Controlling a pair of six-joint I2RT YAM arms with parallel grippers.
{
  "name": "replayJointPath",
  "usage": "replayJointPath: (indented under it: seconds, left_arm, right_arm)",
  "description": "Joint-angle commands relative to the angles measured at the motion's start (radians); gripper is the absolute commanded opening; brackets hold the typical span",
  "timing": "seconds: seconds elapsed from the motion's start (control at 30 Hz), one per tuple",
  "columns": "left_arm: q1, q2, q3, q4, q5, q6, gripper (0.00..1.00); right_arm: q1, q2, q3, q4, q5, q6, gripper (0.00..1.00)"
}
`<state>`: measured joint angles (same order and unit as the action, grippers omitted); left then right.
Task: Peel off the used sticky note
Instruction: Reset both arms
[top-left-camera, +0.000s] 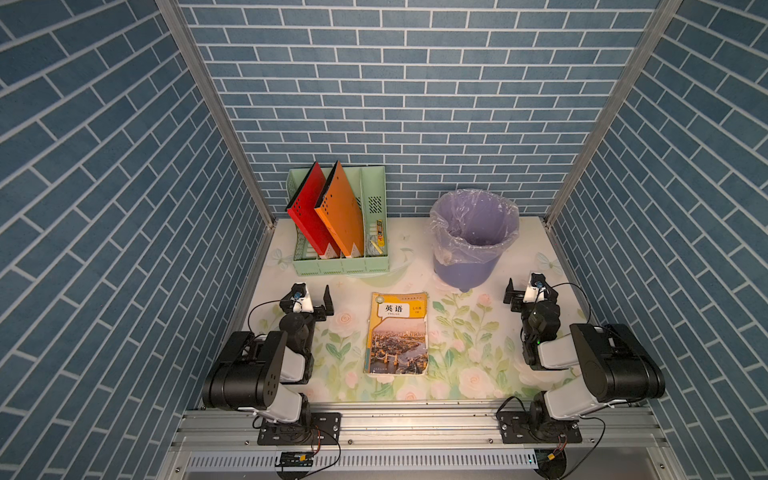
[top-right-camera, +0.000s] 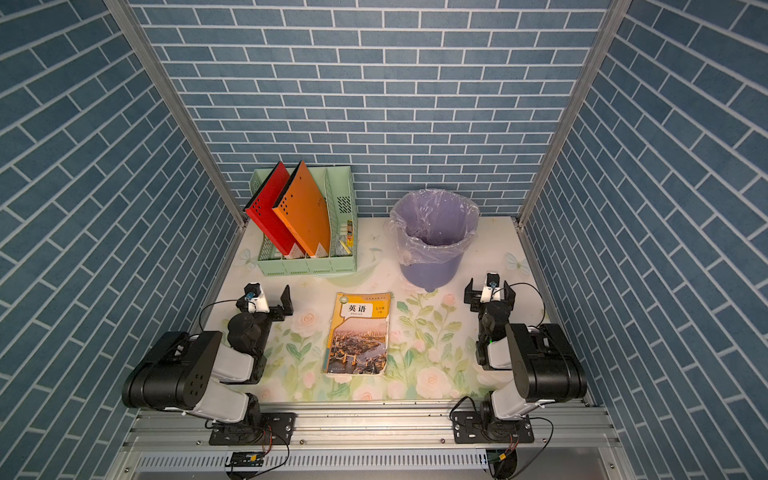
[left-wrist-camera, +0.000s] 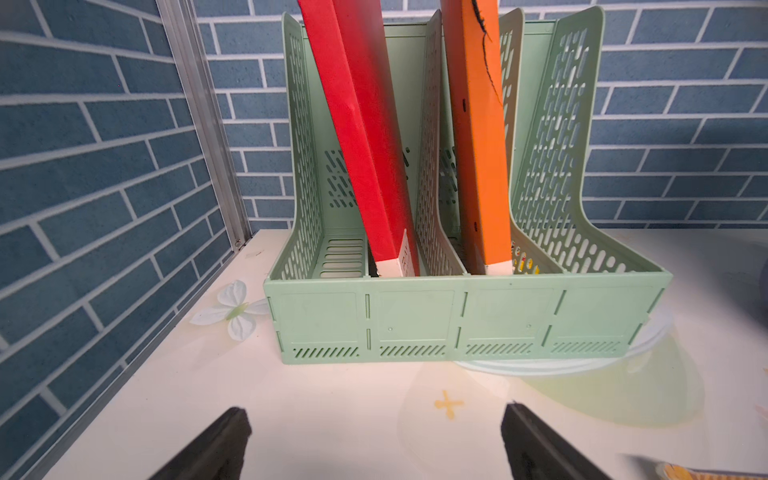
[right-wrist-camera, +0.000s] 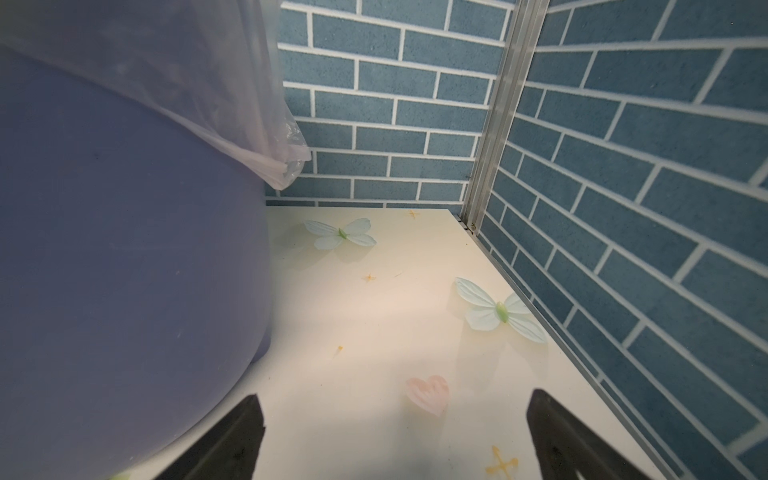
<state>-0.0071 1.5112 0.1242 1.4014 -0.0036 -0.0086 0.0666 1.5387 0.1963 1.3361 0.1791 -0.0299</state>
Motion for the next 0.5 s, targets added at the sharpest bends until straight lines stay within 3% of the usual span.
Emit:
replayJointPath:
  seconds: [0.0, 0.47]
  left_arm:
    - [-0.008, 0.001, 0.073, -0.09, -0.057, -0.012, 1.0]
    - [-0.008, 0.005, 0.083, -0.109, -0.026, -0.004, 1.0]
  right_arm:
    - [-0.006, -0.01, -0.009, 0.002, -0.004, 0.028, 1.0]
    - [-0.006, -0.01, -0.009, 0.001, -0.004, 0.027, 0.99]
